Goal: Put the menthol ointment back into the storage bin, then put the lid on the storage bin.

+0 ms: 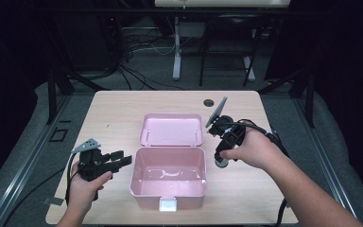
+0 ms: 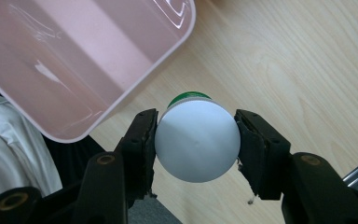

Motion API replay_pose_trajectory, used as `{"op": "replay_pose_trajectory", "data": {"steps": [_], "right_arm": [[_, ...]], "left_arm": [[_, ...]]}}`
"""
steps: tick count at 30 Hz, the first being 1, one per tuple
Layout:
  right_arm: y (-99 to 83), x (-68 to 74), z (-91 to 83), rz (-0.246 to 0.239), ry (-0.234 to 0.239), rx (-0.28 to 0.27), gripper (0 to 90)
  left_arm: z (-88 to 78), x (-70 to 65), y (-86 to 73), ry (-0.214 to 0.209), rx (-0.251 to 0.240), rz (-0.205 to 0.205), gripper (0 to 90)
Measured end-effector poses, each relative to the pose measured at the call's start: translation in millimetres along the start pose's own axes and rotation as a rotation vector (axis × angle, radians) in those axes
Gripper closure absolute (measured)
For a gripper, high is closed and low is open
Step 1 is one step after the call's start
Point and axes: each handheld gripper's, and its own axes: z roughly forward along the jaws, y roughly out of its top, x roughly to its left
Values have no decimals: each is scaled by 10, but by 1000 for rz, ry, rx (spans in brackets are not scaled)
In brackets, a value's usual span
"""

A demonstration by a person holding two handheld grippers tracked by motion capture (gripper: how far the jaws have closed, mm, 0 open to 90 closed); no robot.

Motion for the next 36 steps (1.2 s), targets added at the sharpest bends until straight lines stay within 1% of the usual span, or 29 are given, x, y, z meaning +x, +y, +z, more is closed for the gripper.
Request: {"op": "replay_pose_trajectory", "data": {"steps": [2,5,9,10,11,13,14,16,19,20,21,22,25,28,33,36], "right_arm": [[24,30,-25,-3,3,1,501],[61,63,-51,-19,5,-4,501],[122,110,-103,-50,4,-7,501],[156,138,-137,-67,8,-12,501],[156,138,-137,-67,8,-12,501],[184,165,-167,-83,14,-22,501],[197,181,-179,-93,18,-27,501],[233,231,-203,-136,29,-26,501],[251,263,-206,-160,38,-36,501],[267,286,-207,-186,39,-39,501],[289,317,-201,-230,36,-40,502],[289,317,-201,-230,36,-40,502],[326,384,-176,-316,18,-35,502],[357,443,-142,-389,27,-33,502],[392,516,-106,-489,35,-20,501],[408,554,-79,-536,38,-4,501]], "left_arm": [[2,0,-2,-1,-1,-1,485],[7,-2,-4,-1,0,-3,485],[11,-7,0,-4,1,0,482],[12,-8,-1,-4,2,-1,481],[13,-8,-2,-4,4,-1,481],[15,-7,-8,-6,4,-2,481],[14,-7,-9,-6,4,-2,481],[8,-8,-9,-4,1,-2,481],[-7,-8,-4,-3,-10,-1,481],[-9,-5,-4,-2,-13,-2,481],[-10,-3,-4,-1,-15,-3,481],[-10,2,-5,-2,-19,-5,481],[-7,10,-6,0,-18,-6,481],[-2,8,-10,0,-18,-6,481],[-20,14,-10,4,-19,-4,481],[-23,11,-10,3,-25,-7,481]]}}
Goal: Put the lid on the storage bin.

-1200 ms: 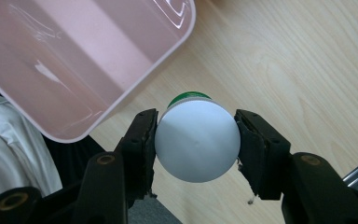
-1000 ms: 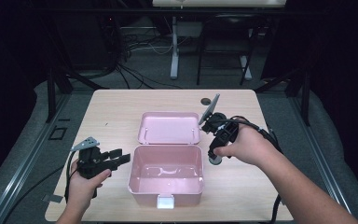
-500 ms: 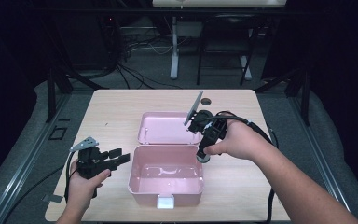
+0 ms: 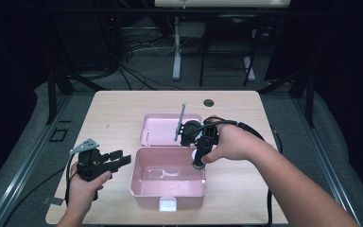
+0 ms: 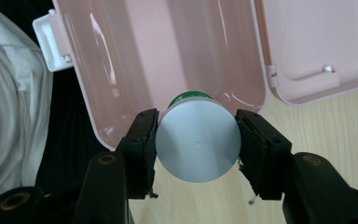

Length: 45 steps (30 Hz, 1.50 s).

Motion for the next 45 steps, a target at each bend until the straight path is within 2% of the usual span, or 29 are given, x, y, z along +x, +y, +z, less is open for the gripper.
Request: {"op": "replay_pose_trajectory", "data": {"steps": [7,14,24,33,39,45], "right_arm": [[82,65,105,-111,-4,28,501],[125,75,165,-149,-13,52,501],[123,78,287,-159,-9,74,501],[96,55,418,-121,1,72,501],[97,57,533,-129,5,90,501],[95,54,635,-110,20,93,501]], "left_arm": [[18,-16,-4,-6,3,3,481],[21,-17,-2,-10,5,5,481],[46,-26,-9,-15,15,8,481],[62,-21,-14,-17,19,9,481],[68,-19,-13,-16,20,7,481],[66,-12,-11,-16,17,7,481]]}}
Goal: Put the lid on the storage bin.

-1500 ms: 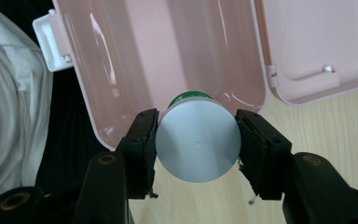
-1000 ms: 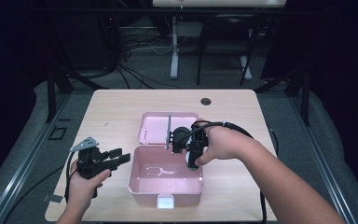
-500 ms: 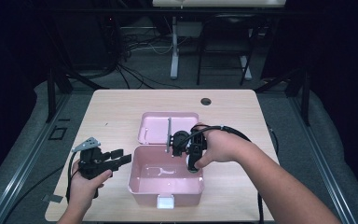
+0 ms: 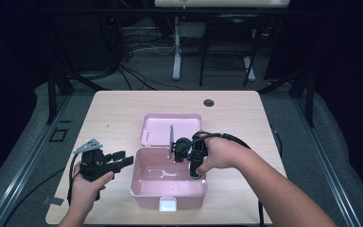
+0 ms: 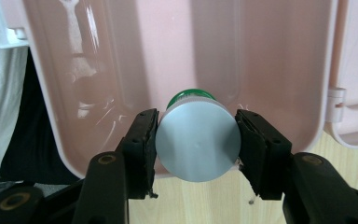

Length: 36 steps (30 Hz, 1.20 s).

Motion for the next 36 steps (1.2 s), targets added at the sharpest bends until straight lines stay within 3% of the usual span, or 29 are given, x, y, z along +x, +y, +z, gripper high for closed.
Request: {"op": "replay_pose_trajectory", "data": {"steps": [36], "right_arm": [[31,-46,453,17,25,74,501]], "left_arm": [[25,13,-13,3,12,-3,481]]}}
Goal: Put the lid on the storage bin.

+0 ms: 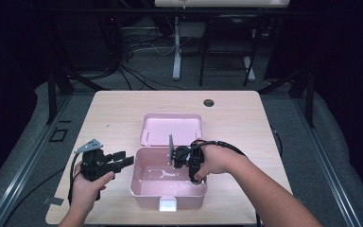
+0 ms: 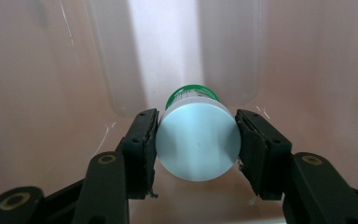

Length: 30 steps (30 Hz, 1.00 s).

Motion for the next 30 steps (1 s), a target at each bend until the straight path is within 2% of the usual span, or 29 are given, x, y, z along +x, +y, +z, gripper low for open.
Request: {"op": "replay_pose_trajectory", "data": {"steps": [21,30], "right_arm": [[109,2,223,-13,-1,33,501],[145,13,300,-24,-9,75,501]], "left_arm": [[5,3,-4,-1,-3,-5,481],[10,5,-7,-1,-3,-4,481]]}}
